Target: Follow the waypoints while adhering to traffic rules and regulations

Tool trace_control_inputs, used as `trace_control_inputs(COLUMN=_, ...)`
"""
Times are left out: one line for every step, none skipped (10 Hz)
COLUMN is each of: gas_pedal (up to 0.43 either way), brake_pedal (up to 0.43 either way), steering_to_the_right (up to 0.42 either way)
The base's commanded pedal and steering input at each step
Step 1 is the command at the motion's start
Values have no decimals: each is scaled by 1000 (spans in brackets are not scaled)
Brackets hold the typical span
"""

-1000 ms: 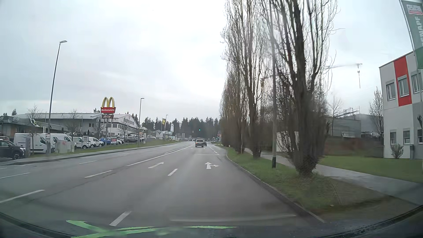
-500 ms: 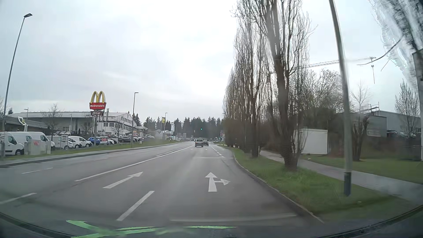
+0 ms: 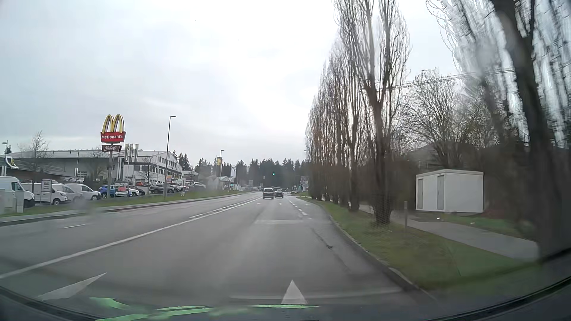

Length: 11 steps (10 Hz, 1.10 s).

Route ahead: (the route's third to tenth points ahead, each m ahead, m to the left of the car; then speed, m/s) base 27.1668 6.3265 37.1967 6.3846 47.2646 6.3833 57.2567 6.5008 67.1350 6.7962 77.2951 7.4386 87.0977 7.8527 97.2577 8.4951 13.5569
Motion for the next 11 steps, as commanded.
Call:
trace_control_inputs(gas_pedal=169, brake_pedal=0, steering_to_the_right=-1)
trace_control_inputs(gas_pedal=169, brake_pedal=0, steering_to_the_right=-1)
trace_control_inputs(gas_pedal=169, brake_pedal=0, steering_to_the_right=-1)
trace_control_inputs(gas_pedal=169, brake_pedal=0, steering_to_the_right=-1)
trace_control_inputs(gas_pedal=169, brake_pedal=0, steering_to_the_right=-1)
trace_control_inputs(gas_pedal=169, brake_pedal=0, steering_to_the_right=-1)
trace_control_inputs(gas_pedal=169, brake_pedal=0, steering_to_the_right=-1)
trace_control_inputs(gas_pedal=169, brake_pedal=0, steering_to_the_right=-1)
trace_control_inputs(gas_pedal=169, brake_pedal=0, steering_to_the_right=-1)
trace_control_inputs(gas_pedal=169, brake_pedal=0, steering_to_the_right=0)
trace_control_inputs(gas_pedal=169, brake_pedal=0, steering_to_the_right=0)
